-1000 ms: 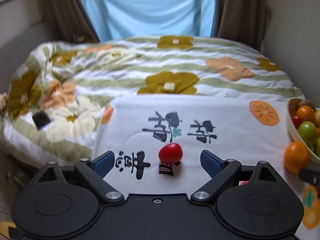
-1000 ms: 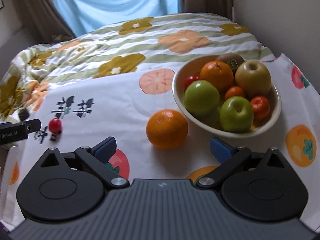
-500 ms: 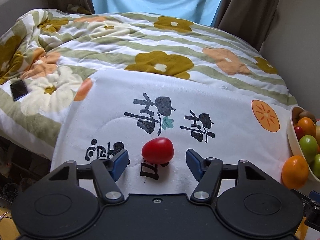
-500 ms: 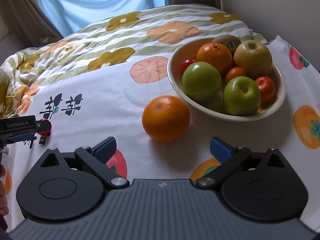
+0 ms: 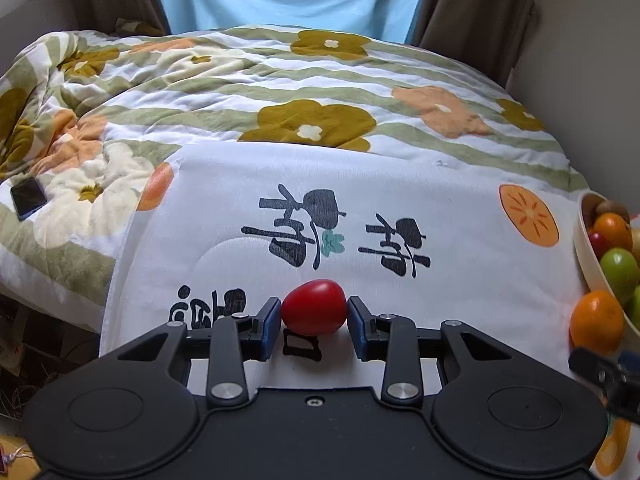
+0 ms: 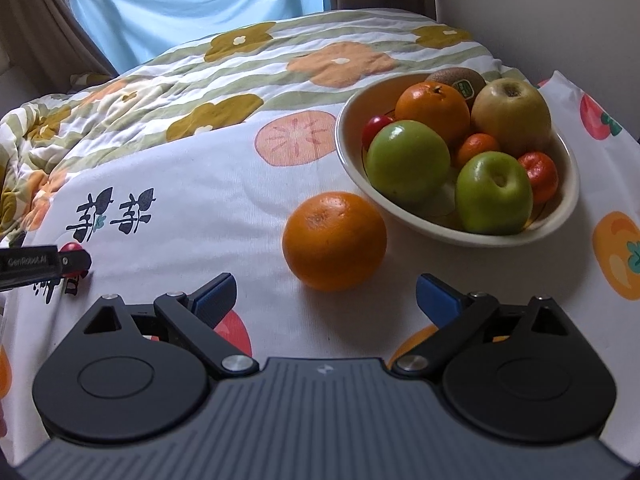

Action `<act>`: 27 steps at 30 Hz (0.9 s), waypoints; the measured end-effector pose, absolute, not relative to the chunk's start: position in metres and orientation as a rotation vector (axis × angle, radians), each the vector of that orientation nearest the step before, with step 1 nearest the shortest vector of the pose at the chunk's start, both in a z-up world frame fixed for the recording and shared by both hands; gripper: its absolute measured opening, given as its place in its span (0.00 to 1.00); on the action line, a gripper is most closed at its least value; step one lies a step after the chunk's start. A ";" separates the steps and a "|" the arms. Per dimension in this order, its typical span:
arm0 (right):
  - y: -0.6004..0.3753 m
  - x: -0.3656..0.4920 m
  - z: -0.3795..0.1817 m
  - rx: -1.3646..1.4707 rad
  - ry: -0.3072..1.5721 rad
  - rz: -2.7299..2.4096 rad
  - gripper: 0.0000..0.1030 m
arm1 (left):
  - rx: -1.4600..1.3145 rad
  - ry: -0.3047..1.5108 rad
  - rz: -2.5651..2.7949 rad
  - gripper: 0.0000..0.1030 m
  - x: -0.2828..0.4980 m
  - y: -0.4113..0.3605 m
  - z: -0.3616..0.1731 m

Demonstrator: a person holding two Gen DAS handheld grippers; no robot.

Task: Organize fruits
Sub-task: 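Grasp the last red cherry tomato with the left tool while the right tool grasps the large orange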

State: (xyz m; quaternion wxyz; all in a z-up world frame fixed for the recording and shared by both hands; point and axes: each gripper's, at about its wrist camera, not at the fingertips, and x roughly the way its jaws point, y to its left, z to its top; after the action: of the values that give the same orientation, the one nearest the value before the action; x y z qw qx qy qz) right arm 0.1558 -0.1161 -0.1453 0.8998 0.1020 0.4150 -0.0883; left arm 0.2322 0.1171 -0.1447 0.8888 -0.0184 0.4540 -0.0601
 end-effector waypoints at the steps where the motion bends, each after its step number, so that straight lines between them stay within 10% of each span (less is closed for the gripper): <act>1: -0.116 0.158 -0.145 0.204 0.859 -0.182 1.00 | -0.031 0.943 -0.129 0.38 0.230 0.117 -0.145; 27: -0.125 0.164 -0.138 0.163 0.843 -0.120 0.72 | 0.007 0.908 -0.128 0.38 0.173 0.104 -0.126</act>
State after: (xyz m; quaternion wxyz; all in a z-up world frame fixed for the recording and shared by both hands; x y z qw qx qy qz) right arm 0.1643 -0.1248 -0.1384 0.9075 0.0788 0.4085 -0.0584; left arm 0.1729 0.1044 -0.1262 0.8968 0.0035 0.4381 -0.0619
